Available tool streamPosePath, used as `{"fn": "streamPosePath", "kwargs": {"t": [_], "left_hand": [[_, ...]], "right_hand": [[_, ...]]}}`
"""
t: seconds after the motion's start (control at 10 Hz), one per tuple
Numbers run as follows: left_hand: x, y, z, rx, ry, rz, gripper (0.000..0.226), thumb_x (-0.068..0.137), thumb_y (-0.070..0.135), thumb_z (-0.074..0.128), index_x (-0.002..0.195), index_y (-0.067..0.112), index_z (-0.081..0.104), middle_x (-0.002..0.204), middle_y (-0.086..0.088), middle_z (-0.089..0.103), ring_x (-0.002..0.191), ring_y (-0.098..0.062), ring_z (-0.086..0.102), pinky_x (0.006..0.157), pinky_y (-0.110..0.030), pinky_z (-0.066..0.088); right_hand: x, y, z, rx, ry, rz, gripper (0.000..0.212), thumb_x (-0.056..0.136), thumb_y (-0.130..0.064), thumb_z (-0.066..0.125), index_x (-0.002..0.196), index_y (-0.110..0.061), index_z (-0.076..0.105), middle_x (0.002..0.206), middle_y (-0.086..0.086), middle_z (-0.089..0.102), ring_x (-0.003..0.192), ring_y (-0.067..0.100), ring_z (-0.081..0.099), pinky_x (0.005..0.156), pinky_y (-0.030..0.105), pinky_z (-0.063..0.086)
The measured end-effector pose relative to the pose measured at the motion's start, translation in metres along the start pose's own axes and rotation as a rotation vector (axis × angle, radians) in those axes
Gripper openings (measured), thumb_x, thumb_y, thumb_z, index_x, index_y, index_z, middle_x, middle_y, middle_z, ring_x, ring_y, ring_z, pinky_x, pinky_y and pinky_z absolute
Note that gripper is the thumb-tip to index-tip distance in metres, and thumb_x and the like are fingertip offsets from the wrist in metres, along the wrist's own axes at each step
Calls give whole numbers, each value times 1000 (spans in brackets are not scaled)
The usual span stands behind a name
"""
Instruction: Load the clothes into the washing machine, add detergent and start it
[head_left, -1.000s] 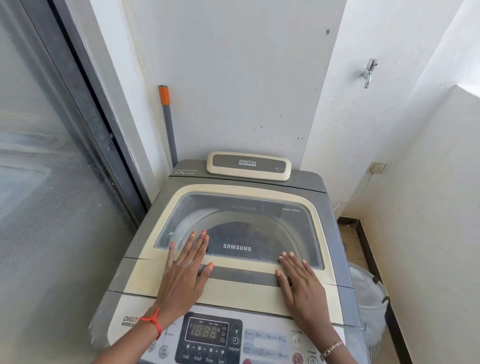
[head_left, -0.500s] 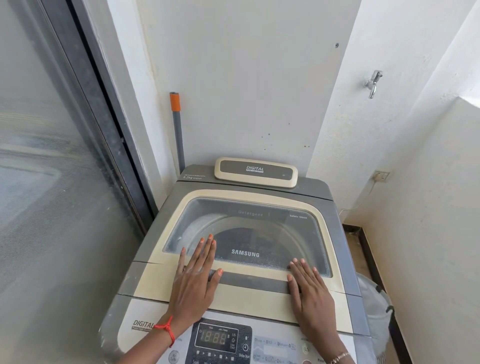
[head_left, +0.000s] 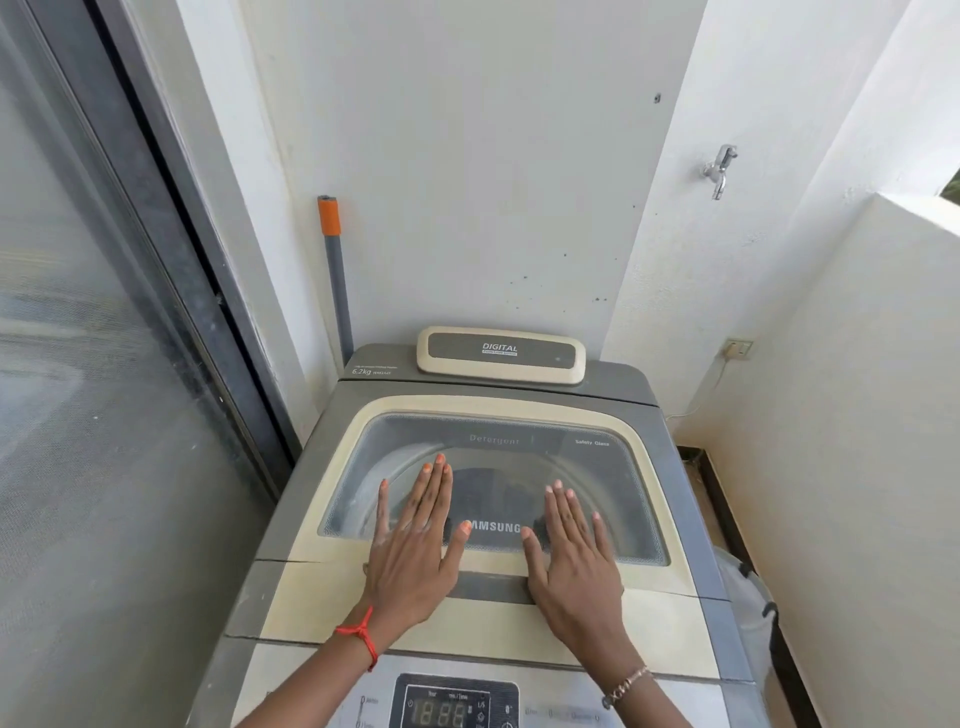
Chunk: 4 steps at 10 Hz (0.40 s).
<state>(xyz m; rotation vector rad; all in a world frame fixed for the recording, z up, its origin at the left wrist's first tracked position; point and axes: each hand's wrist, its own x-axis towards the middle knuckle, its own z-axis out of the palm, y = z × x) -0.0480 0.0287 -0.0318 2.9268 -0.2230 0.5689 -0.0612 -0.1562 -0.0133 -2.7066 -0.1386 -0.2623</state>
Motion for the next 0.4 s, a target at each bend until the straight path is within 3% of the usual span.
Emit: {"fn": "streamPosePath", "kwargs": {"t": [0.1, 0.2, 0.3, 0.4], "left_hand": [[12, 3, 12, -4, 51, 7, 59, 99, 44, 6, 151, 16, 2, 158, 2, 10, 145, -8, -2, 113, -48, 1], [27, 6, 20, -3, 92, 32, 56, 99, 36, 5, 151, 14, 4, 158, 4, 0, 145, -7, -5, 114, -48, 1], [48, 9, 22, -33, 112, 22, 55, 99, 30, 9, 150, 13, 3, 159, 4, -6, 145, -7, -8, 114, -47, -1], [68, 11, 29, -57, 148, 1, 54, 99, 31, 2, 151, 15, 2, 158, 2, 1, 145, -9, -3, 116, -46, -3]], "right_hand": [[13, -8, 7, 18, -43, -54, 81, 71, -70, -22, 139, -26, -19, 150, -12, -22, 134, 0, -30, 104, 17, -29], [27, -9, 24, -94, -3, -86, 76, 87, -59, -13, 147, -16, 3, 155, 0, 3, 136, -1, -30, 112, 24, -18], [48, -14, 28, -154, -2, -63, 60, 98, -44, 6, 144, -11, 26, 148, 2, 31, 144, 9, -12, 113, 32, 3], [68, -14, 37, -156, 126, -135, 57, 99, -41, 7, 148, -13, 8, 150, 3, 32, 144, 9, -9, 114, 32, 3]]}}
